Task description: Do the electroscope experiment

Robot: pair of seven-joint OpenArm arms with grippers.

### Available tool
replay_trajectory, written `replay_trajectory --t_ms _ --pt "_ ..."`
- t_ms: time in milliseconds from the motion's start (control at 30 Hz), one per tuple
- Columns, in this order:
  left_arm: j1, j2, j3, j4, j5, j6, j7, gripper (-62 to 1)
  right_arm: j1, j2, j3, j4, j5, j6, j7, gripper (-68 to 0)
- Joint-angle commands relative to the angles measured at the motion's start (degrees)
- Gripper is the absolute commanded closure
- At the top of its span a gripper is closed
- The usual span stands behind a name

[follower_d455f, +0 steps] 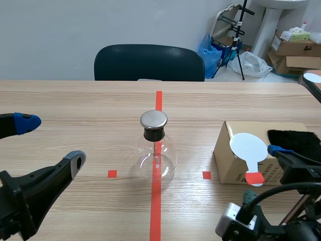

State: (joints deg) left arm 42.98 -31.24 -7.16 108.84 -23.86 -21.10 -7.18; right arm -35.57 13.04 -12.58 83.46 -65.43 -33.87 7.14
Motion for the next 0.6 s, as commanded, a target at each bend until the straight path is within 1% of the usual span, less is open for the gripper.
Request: replay_trajectory --t_ms 0,133,333,567 --pt "-0.02 0.59 0.07 0.92 -0.39 -0.07 -0.98 -62.3 0.50 0.59 -0.13 0.52 -0.68 -0.87 -0.92 -67.9" --pt "-0.02 0.59 0.07 0.92 -0.39 -0.07 -0.98 -62.3 0.55 0.57 -0.68 0.52 -1.88 -0.87 -1.70 -67.9" --pt "-0.02 0.59 0.07 0.92 -0.39 -0.07 -0.98 -62.3 2.27 0.59 -1.33 0.15 -1.92 -0.87 -3.26 -67.9" --pt "-0.02 0.59 0.07 0.92 -0.39 -0.07 -0.98 -62.3 2.27 0.59 -1.33 0.15 -2.32 -0.87 -3.23 -67.9"
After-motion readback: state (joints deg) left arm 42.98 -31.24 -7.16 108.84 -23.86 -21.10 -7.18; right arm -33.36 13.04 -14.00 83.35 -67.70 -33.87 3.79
